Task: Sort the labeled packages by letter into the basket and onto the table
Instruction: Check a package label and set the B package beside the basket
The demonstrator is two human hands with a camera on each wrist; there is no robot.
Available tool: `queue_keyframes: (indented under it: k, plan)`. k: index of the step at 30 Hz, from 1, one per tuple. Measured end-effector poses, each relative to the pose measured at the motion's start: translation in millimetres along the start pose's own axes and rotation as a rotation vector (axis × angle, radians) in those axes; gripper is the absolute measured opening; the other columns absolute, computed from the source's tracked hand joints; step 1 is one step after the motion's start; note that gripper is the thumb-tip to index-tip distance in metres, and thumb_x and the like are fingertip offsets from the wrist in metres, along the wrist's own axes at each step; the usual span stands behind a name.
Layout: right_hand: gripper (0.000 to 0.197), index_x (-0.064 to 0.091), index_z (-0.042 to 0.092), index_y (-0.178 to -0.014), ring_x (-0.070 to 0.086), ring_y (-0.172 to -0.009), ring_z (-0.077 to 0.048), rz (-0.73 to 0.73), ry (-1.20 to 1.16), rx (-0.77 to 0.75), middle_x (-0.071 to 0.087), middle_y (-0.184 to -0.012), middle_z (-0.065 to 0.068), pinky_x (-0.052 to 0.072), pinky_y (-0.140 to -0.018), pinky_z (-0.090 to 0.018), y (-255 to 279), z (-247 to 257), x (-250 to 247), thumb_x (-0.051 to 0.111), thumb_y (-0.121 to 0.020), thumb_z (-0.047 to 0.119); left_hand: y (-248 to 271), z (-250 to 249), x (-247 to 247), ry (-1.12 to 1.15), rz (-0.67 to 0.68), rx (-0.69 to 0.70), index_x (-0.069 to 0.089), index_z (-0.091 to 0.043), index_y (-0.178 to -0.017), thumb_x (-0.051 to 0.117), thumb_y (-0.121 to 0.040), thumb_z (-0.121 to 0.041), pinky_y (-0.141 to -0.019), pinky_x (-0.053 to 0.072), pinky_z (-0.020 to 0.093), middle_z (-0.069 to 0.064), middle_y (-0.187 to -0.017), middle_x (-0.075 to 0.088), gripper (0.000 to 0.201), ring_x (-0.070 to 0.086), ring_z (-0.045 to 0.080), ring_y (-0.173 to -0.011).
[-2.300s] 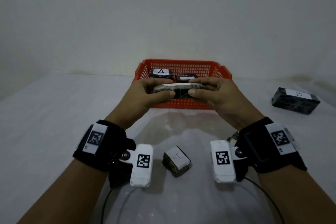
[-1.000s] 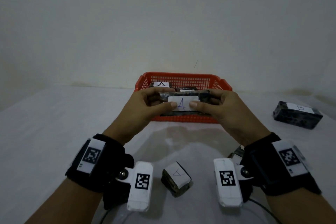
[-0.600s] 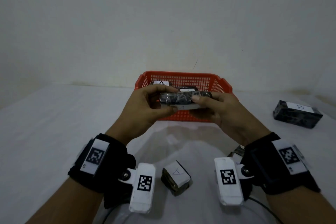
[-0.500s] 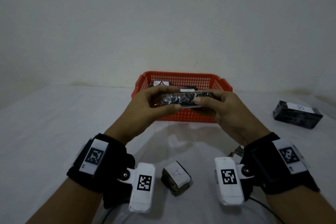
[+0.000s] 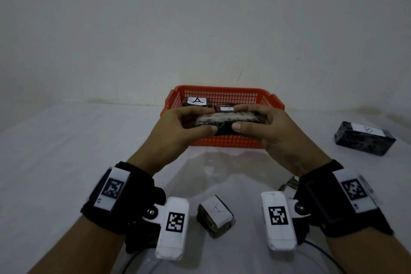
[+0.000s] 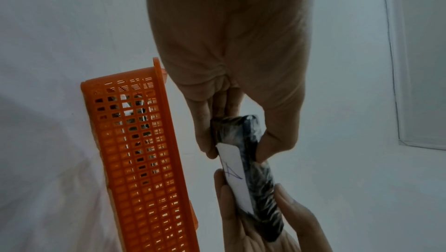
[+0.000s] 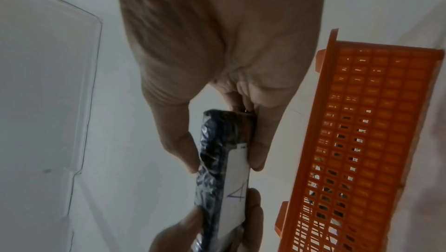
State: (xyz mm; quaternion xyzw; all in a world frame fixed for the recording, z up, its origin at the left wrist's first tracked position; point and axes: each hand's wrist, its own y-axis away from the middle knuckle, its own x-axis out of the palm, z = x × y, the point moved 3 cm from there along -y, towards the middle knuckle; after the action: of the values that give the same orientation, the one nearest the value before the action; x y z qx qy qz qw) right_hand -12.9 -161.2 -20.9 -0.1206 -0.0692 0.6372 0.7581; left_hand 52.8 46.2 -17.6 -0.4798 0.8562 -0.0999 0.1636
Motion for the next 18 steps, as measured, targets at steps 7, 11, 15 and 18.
queue_keyframes:
  k: [7,11,15,18]
  plan:
    - [0.065,0.069,0.013,-0.118,0.074,-0.111,-0.024,-0.007,0.03,-0.045,0.073,-0.122,-0.012,0.059,-0.1,-0.046,3.4,4.3,0.6,0.088,-0.056,0.02,-1.0,0.6,0.7,-0.001,0.008,0.017,0.069,-0.014,-0.122,0.082,-0.077,-0.006,-0.087,0.059,0.023,-0.001,-0.116,0.075,0.047,0.072,0.011,-0.108]
    - [0.063,0.065,0.01,-0.125,0.073,-0.113,-0.029,0.015,-0.089,0.032,0.073,-0.124,-0.013,0.059,-0.098,-0.052,2.8,2.6,4.4,0.085,-0.066,0.017,-0.8,0.6,-0.6,0.012,0.005,0.026,0.066,-0.013,-0.123,0.083,-0.074,0.005,-0.089,0.061,0.032,0.003,-0.119,0.073,0.054,0.072,0.016,-0.11]
    - [0.031,0.07,0.001,-0.117,0.076,-0.106,-0.032,-0.006,-0.094,0.093,0.079,-0.113,-0.016,0.059,-0.098,-0.053,4.6,0.9,4.4,0.074,-0.088,0.011,0.5,-0.3,3.3,0.07,0.072,0.017,0.064,-0.013,-0.126,0.083,-0.071,-0.002,-0.087,0.061,0.032,0.001,-0.119,0.072,0.058,0.072,0.016,-0.109]
    - [0.027,0.073,0.003,-0.113,0.078,-0.102,-0.029,-0.009,-0.018,0.078,0.08,-0.107,-0.013,0.06,-0.098,-0.05,5.7,0.0,2.3,0.076,-0.087,0.011,1.1,0.2,5.0,0.092,0.055,-0.031,0.066,-0.016,-0.126,0.076,-0.079,-0.025,-0.085,0.061,0.03,-0.003,-0.113,0.076,0.049,0.074,0.015,-0.104]
